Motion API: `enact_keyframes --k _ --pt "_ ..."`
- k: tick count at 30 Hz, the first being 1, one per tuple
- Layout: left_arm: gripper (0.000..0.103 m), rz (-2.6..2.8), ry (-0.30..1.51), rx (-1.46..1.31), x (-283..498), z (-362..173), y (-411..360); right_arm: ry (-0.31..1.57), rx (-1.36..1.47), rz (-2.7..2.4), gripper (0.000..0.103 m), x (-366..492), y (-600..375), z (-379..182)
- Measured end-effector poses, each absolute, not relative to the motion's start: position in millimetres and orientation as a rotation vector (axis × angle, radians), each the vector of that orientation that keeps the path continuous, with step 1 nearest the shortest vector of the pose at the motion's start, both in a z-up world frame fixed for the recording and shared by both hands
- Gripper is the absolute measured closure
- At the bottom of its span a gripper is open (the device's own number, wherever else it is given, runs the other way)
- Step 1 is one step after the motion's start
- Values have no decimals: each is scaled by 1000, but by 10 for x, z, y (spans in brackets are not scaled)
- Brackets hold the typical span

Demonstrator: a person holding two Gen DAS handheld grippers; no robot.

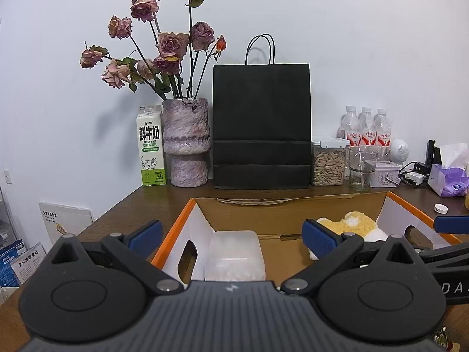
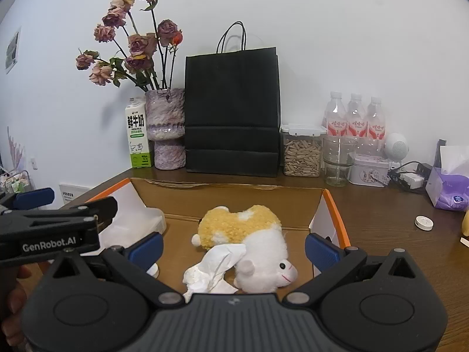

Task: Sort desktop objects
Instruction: 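Withdraw both tools from the box toward the clutter beside it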

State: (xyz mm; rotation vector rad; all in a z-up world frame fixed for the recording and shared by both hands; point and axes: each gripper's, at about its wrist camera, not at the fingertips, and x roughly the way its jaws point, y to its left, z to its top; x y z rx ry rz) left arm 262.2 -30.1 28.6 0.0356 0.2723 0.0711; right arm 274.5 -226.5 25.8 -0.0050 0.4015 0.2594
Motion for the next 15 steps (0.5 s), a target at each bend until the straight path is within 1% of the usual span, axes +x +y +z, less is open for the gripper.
enact_keyframes --k 7,15 --pt "0 51 255 37 2527 278 -271 398 -17 255 0 2697 -2289 258" --pt "0 38 243 38 2311 374 -169 396 -27 228 0 2436 -2443 287"
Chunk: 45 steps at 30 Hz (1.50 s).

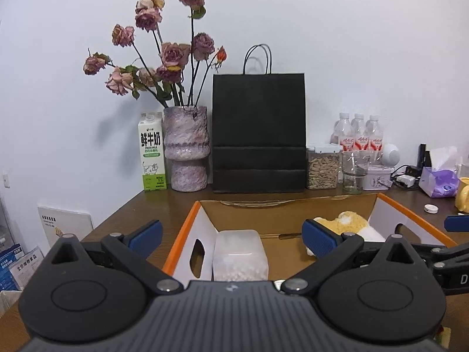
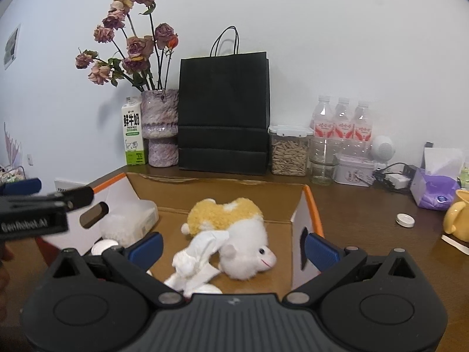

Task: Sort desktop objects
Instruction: 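Withdraw both tools from the box toward the clutter beside it, then grasp the cream block with the right tool while the left tool grasps a black cable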

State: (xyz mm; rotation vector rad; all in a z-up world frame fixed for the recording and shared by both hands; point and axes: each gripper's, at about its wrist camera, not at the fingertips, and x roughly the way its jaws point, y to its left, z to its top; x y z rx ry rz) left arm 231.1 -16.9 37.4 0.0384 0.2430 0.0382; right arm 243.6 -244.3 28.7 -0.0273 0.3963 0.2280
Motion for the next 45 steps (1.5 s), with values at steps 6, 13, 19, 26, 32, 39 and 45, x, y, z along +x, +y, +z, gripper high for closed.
enact_keyframes --k 6,13,19,26,32,39,45 --pt "0 56 230 33 2026 421 -72 405 -31 221 0 2106 -2573 246" --pt "0 63 284 18 1689 305 82 458 -19 233 0 1752 -2662 100" --pt "0 41 336 20 1429 162 159 493 -23 229 0 1538 -2664 -11" --pt "0 32 388 56 1287 25 196 526 -28 216 0 1381 -2698 -99" --pt "0 29 435 44 1248 -69 254 552 -58 176 0 1350 -2752 -178" --pt "0 74 461 20 1326 -110 337 582 -60 170 10 1457 -2796 -248" --pt "0 71 474 18 1408 -142 353 600 -78 207 24 1583 -2753 -239"
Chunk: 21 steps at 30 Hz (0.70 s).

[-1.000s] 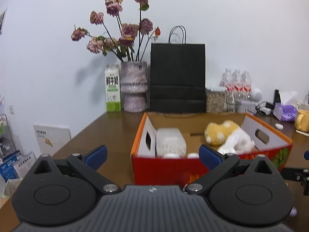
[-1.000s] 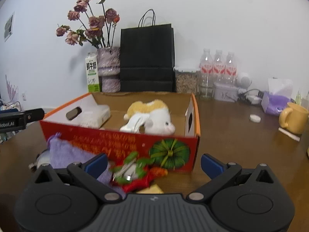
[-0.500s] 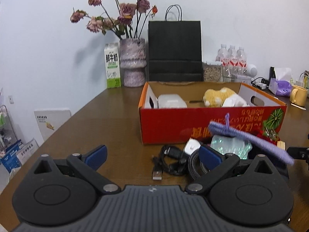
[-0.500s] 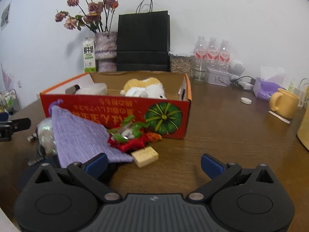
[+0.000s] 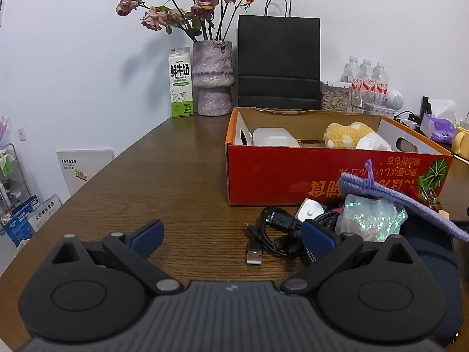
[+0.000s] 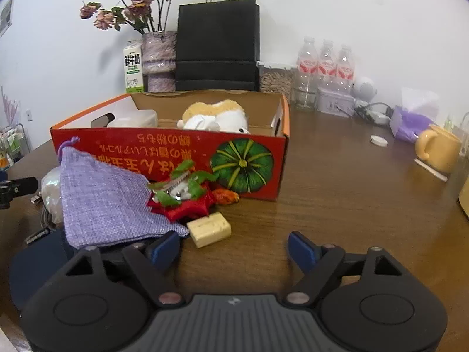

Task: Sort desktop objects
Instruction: 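Grasp the cream block with the right tool while the left tool grasps a black cable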

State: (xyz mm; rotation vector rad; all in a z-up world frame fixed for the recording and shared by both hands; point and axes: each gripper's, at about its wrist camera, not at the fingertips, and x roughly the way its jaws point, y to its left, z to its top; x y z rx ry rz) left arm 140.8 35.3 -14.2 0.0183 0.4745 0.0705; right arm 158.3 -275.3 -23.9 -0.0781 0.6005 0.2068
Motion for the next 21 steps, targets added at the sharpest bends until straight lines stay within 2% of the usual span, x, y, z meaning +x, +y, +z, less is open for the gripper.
enact_keyframes --k 3,4,7,8,14,21 --pt "0 66 477 22 1448 -135 349 597 -103 216 30 1646 -2716 -215" --pt "2 66 479 25 1465 -136 346 600 -103 224 36 1674 -2718 -214" --pt "9 56 492 28 1521 -142 344 617 -86 274 59 1729 -2709 -222" --pt "10 52 496 28 1542 -143 346 625 -82 293 74 1733 -2703 -228" --pt "26 44 513 25 1635 -136 349 622 -75 297 73 1711 -2714 -241" --pt "54 19 577 30 1827 -181 327 611 -62 250 73 1704 -2832 -264"
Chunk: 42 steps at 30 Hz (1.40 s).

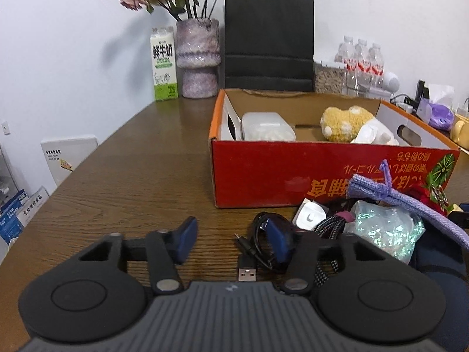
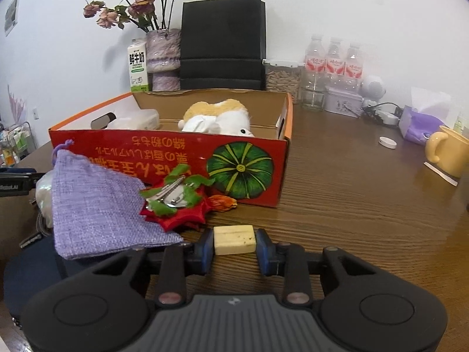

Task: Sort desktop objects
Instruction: 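Grasp the cream block with the right tool while the left tool grasps a black cable, then carry the cream block and black cable into the cardboard box and open both tools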

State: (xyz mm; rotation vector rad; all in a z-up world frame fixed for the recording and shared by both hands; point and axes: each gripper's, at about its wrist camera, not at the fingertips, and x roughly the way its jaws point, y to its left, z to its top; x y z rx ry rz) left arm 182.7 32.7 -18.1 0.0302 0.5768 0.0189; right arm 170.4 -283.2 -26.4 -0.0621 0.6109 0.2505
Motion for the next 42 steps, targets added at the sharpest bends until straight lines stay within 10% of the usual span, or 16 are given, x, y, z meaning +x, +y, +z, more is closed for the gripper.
enact_keyframes --k 13,42 --pt "93 -73 595 3 1875 -215 304 603 -56 249 73 1697 -2835 -280" --pt "94 -85 555 -142 1678 -81 484 556 1 259 74 1561 -2876 -124"
